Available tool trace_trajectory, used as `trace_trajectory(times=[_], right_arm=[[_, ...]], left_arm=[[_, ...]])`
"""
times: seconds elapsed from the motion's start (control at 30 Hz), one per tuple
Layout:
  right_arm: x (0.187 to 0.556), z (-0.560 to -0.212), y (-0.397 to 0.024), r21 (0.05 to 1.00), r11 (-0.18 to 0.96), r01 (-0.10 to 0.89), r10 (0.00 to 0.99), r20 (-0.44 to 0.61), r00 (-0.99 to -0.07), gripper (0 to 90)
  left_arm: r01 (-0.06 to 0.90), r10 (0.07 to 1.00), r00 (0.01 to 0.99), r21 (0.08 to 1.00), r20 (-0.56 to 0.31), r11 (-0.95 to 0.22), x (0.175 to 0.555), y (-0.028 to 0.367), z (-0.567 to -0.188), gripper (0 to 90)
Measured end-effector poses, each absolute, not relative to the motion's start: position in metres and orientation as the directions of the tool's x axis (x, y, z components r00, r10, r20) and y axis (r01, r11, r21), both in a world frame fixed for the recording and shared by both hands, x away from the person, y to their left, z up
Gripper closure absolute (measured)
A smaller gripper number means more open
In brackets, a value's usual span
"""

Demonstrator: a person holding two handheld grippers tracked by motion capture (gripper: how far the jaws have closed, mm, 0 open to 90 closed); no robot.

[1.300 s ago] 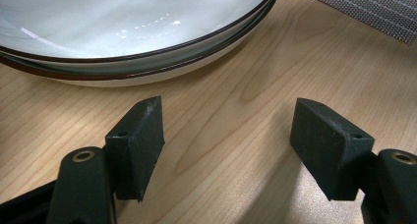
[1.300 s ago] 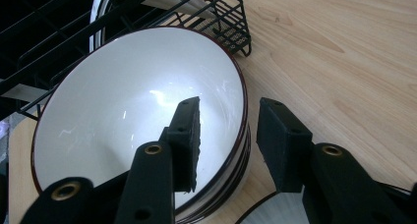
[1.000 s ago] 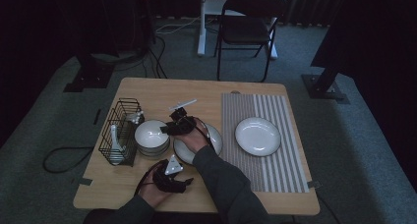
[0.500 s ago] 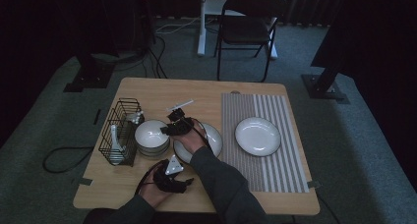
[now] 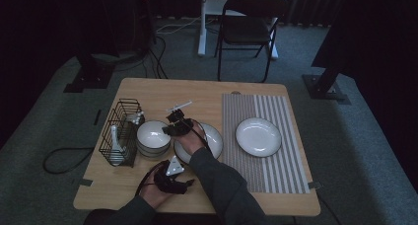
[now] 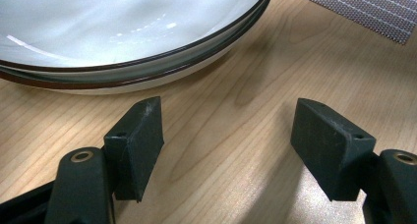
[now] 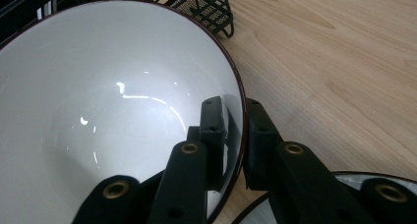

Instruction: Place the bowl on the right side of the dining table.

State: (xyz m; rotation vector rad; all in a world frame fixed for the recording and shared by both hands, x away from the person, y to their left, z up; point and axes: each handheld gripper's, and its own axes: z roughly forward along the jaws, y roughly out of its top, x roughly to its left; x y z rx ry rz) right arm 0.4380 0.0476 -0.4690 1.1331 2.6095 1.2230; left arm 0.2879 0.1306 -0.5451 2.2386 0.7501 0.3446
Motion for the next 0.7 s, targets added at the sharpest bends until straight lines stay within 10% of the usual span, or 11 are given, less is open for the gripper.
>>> trace_trajectory(times=[0.7], right_arm=[[0.4362,-0.4660,0.0428,0.699,0.357,0.619,0.651,0.289,-0.702,83.0]], left_arm=[[0.407,0.602,0.798,0.722,0.018,-0.560,0.2883,0.1299,-0.5451,28.7]])
